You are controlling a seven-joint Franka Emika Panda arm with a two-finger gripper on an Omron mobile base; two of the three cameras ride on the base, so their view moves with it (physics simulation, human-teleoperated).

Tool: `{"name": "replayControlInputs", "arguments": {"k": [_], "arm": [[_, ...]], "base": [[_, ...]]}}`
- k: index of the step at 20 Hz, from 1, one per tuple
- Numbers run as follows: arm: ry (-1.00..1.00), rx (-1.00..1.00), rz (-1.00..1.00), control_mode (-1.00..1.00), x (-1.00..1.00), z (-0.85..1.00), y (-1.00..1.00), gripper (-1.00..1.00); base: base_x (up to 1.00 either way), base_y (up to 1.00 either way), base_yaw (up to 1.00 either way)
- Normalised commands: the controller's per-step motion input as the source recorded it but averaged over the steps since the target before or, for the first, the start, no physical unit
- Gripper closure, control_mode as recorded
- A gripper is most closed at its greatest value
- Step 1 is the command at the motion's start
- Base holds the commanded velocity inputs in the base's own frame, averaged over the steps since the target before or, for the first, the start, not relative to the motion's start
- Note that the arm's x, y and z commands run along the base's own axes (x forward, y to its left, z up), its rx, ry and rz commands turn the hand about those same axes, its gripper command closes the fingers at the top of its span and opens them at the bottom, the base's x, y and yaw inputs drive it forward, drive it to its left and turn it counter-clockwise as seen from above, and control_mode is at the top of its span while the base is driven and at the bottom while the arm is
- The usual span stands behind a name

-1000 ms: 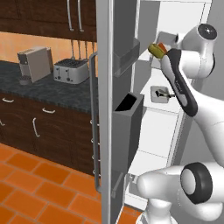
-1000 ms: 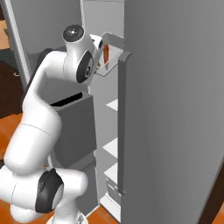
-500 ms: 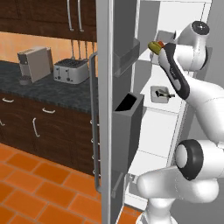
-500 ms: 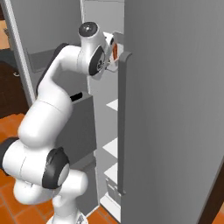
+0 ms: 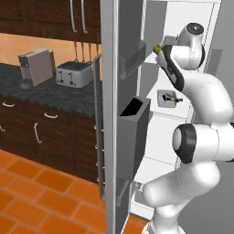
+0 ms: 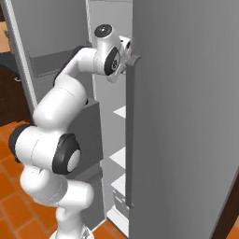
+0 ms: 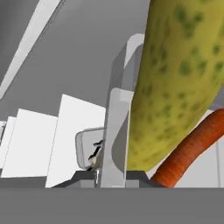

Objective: Take the meat container that has the fish and place it on the second highest rack of the freezer. Then take the vegetable container that has the carrot and cucumber and place it on the highest rack of the freezer.

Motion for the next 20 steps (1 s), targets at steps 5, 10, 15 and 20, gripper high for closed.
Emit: {"name": "replayControlInputs", "arguments": {"k": [5,10,15,20], "arm": [[0.05,0.03,0.00,-1.00,0.45,0.00,-0.22,1.00],[0.00,0.03,0.00,-1.00,0.20,-0.01,-0.14,1.00],[0.01,0.08,0.00,-1.00,0.34,0.00,-0.31,1.00],[0.01,0.05,0.00,-1.00,0.47,-0.02,-0.22,1.00]], "base": [[0.00,0.00,0.00],[0.00,0.00,0.00],[0.00,0.00,0.00],[0.00,0.00,0.00]]}}
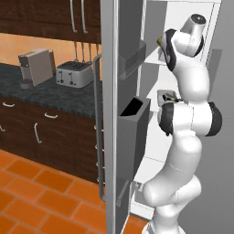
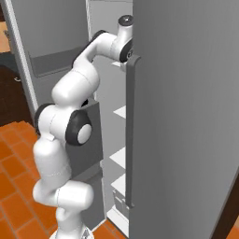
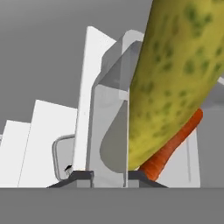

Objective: Take the meat container that has the fish and place it on the second highest rack of the freezer. Then take the vegetable container that has the carrot and cucumber and place it on the highest rack of the freezer.

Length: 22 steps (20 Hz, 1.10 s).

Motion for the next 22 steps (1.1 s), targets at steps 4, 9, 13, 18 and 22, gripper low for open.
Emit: {"name": "replayControlInputs", "arguments": {"k": [4,9,13,18,22], "arm": [[0.00,0.00,0.00,-1.00,0.36,-0.17,-0.05,1.00],[0.01,-0.02,0.00,-1.00,0.15,-0.20,0.01,-1.00],[0.00,-0.01,0.00,-1.00,0.00,-0.07,0.00,-1.00],[0.00,-0.09,0.00,-1.00,0.00,-0.19,0.11,-1.00],[-0.01,-0.09,0.01,-1.00,-0.24,-0.07,0.00,-1.00]], "base": [[0.00,0.00,0.00],[0.00,0.00,0.00],[0.00,0.00,0.00],[0.00,0.00,0.00],[0.00,0.00,0.00]]}}
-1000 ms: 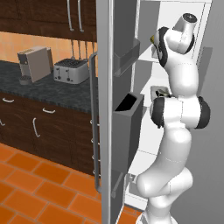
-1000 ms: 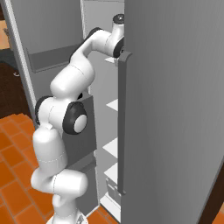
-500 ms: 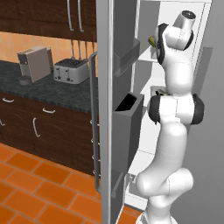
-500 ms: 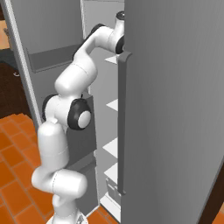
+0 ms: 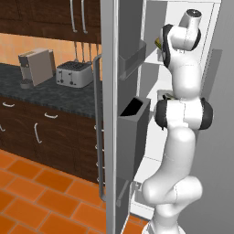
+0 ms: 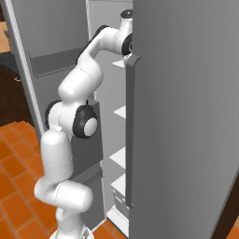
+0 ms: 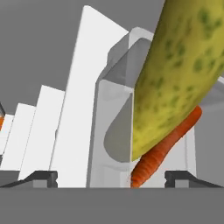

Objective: Take the meat container that has the fish and place it on the second highest rack of the freezer. Then take the vegetable container that has the carrot and cucumber and place it on the highest rack of the freezer.

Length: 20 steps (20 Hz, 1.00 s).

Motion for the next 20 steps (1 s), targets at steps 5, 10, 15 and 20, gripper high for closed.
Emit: {"name": "replayControlInputs", "arguments": {"k": [5,10,15,20], "arm": [[-0.09,-0.14,0.10,-1.00,-0.61,-0.09,0.22,-1.00],[-0.08,-0.13,0.04,-1.00,-0.31,-0.64,0.24,-1.00],[-0.11,-0.04,0.01,-1.00,-0.06,-0.18,0.01,-1.00],[-0.18,-0.02,0.02,-1.00,-0.31,0.10,0.07,-1.00]], "base": [[0.00,0.00,0.00],[0.00,0.00,0.00],[0.00,0.00,0.00],[0.00,0.00,0.00]]}}
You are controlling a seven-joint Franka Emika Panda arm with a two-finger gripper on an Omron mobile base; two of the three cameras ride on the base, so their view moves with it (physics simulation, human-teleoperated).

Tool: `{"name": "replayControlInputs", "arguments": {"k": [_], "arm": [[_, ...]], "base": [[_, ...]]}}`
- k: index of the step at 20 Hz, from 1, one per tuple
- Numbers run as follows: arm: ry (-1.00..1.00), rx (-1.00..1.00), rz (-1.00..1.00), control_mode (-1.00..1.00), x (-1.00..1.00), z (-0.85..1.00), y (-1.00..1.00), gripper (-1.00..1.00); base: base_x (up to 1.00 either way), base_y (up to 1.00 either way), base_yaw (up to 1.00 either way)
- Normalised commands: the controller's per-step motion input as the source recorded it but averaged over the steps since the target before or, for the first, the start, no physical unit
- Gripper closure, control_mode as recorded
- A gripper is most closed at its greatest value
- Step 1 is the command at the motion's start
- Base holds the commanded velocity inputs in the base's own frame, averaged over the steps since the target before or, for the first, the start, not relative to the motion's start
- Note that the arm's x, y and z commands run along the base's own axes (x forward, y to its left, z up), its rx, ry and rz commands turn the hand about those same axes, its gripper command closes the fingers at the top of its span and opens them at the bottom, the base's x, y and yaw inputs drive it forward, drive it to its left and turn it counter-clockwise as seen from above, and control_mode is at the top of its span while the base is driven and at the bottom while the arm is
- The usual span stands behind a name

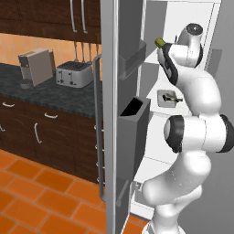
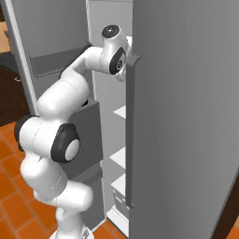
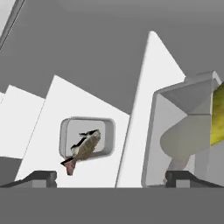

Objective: Take the meat container that has the fish and place it on the second highest rack of the freezer. Then take the vegetable container that has the carrot and cucumber and place it on the highest rack of the freezer.

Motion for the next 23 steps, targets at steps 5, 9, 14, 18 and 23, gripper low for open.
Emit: {"name": "replayControlInputs", "arguments": {"k": [5,9,14,18,23], "arm": [[-0.15,0.00,0.07,-1.00,-0.71,0.34,0.17,-1.00],[-0.01,0.00,0.06,-1.00,-0.92,0.27,0.34,-1.00],[0.00,0.00,0.00,-1.00,-1.00,0.24,0.20,-1.00],[0.03,0.00,0.00,-1.00,-1.00,-0.04,0.24,-1.00],[0.11,0.00,0.00,-1.00,-0.92,-0.09,0.07,-1.00]], "base": [[0.00,0.00,0.00],[0.00,0.00,0.00],[0.00,0.00,0.00],[0.00,0.00,0.00],[0.00,0.00,0.00]]}}
